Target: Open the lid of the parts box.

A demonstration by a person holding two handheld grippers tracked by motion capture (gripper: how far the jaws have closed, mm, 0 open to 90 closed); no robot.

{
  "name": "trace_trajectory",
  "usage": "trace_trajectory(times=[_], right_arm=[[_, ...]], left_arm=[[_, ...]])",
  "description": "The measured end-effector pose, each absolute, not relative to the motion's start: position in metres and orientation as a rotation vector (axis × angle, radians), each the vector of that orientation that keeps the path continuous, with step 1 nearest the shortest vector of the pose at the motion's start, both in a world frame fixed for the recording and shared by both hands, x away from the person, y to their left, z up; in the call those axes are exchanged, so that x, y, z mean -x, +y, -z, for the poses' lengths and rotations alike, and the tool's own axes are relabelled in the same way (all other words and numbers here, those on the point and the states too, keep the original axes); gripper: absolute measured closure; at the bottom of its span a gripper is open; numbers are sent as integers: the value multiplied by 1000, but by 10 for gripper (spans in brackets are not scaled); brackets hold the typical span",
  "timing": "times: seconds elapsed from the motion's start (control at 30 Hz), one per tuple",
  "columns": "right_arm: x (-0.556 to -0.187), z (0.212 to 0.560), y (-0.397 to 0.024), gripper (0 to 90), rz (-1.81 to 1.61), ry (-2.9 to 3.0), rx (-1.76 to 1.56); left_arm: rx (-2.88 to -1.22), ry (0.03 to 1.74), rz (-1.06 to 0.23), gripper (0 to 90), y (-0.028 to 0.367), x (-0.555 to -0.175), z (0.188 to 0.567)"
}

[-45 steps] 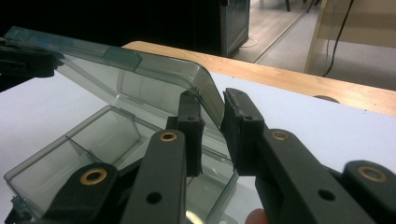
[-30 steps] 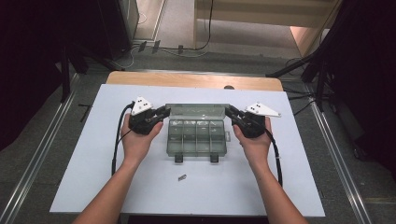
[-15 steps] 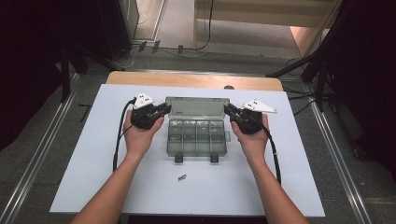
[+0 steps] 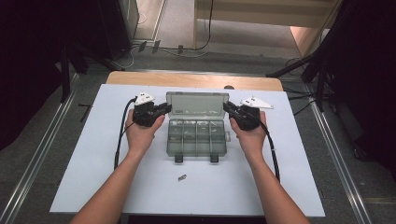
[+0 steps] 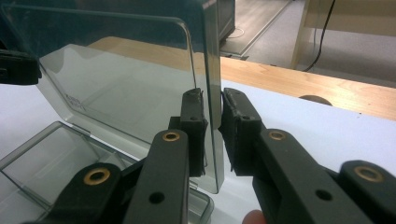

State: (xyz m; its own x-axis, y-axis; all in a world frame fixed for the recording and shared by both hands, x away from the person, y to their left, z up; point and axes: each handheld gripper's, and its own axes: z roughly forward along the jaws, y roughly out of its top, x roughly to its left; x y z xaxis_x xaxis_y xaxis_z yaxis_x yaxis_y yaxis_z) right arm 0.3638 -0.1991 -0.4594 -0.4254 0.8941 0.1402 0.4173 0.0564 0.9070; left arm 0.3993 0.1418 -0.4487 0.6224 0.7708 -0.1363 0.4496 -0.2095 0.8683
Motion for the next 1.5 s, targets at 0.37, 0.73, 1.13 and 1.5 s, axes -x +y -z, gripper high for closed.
trace_trajectory(times=[0.37, 0.73, 1.13, 1.5], right_arm=[[-373, 470, -198, 813, -1331, 1890, -1353], [-379, 477, -197, 826, -1312, 1891, -1376], [-387, 481, -196, 824, -1304, 1897, -1399], [-391, 486, -196, 806, -1295, 1907, -1417]], left_arm=[[-1845, 1011, -366, 767, 142, -409, 457], [-1845, 1033, -332, 765, 141, -417, 465], [-1840, 1055, -310, 766, 139, -421, 472], [-1853, 1070, -302, 766, 138, -424, 479]])
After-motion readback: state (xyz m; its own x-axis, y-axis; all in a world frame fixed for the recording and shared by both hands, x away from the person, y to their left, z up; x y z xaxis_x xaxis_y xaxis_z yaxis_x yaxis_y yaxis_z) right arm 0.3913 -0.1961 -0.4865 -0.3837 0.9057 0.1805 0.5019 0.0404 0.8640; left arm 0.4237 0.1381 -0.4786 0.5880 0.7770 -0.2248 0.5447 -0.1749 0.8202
